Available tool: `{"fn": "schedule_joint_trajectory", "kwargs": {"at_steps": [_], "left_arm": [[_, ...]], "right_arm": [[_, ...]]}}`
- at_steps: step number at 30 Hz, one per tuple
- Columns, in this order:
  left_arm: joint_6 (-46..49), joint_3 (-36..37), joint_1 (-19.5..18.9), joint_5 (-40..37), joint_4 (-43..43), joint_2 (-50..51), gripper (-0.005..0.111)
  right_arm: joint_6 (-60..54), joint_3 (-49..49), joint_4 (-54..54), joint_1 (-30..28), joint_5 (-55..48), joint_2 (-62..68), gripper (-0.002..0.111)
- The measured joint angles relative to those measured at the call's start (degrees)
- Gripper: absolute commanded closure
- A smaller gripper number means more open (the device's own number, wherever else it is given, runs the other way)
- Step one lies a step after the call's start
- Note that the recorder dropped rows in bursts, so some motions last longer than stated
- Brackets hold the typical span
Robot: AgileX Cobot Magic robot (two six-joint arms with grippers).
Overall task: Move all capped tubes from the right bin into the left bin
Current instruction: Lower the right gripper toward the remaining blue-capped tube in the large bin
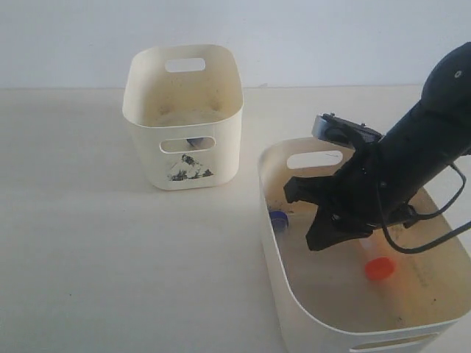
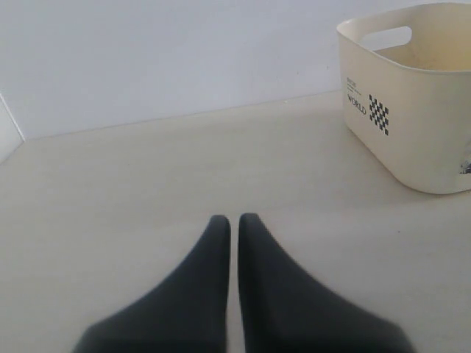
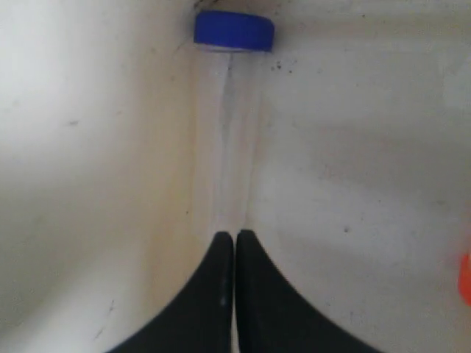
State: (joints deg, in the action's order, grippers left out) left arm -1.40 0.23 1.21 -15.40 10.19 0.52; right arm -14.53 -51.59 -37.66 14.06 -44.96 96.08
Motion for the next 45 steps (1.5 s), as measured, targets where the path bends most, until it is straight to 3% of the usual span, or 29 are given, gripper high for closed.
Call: {"fn": "schedule_joint_trajectory", "kwargs": {"at_steps": [11, 19, 31, 33, 35, 36, 38, 45], "left_arm": [[0.0, 0.0, 0.0, 0.0, 0.0, 0.0, 0.102], [0.0, 0.0, 0.0, 0.0, 0.0, 0.0, 0.102], [0.0, 0.0, 0.0, 0.0, 0.0, 0.0, 0.102], [0.0, 0.0, 0.0, 0.0, 0.0, 0.0, 0.102], [0.0, 0.0, 0.0, 0.0, 0.0, 0.0, 0.102], [0.0, 0.0, 0.0, 0.0, 0.0, 0.0, 0.102], [0.0, 0.0, 0.0, 0.0, 0.0, 0.0, 0.102], [0.0, 0.0, 0.0, 0.0, 0.0, 0.0, 0.102]], "right_arm": [[0.0, 0.0, -1.0, 0.1, 5.0, 1.3, 0.109], [0.2, 0.0, -0.8, 3.7, 7.9, 1.3, 0.109], [6.2, 0.0, 6.0, 3.7, 6.9, 1.8, 0.108], [6.2, 0.0, 6.1, 3.7, 6.3, 2.1, 0.102], [5.8, 0.0, 6.2, 3.7, 6.3, 2.1, 0.083], [5.8, 0.0, 6.2, 3.7, 6.2, 2.1, 0.065], [5.6, 0.0, 6.2, 3.7, 6.0, 2.1, 0.049], [5.6, 0.0, 6.2, 3.7, 6.8, 2.1, 0.047]]}}
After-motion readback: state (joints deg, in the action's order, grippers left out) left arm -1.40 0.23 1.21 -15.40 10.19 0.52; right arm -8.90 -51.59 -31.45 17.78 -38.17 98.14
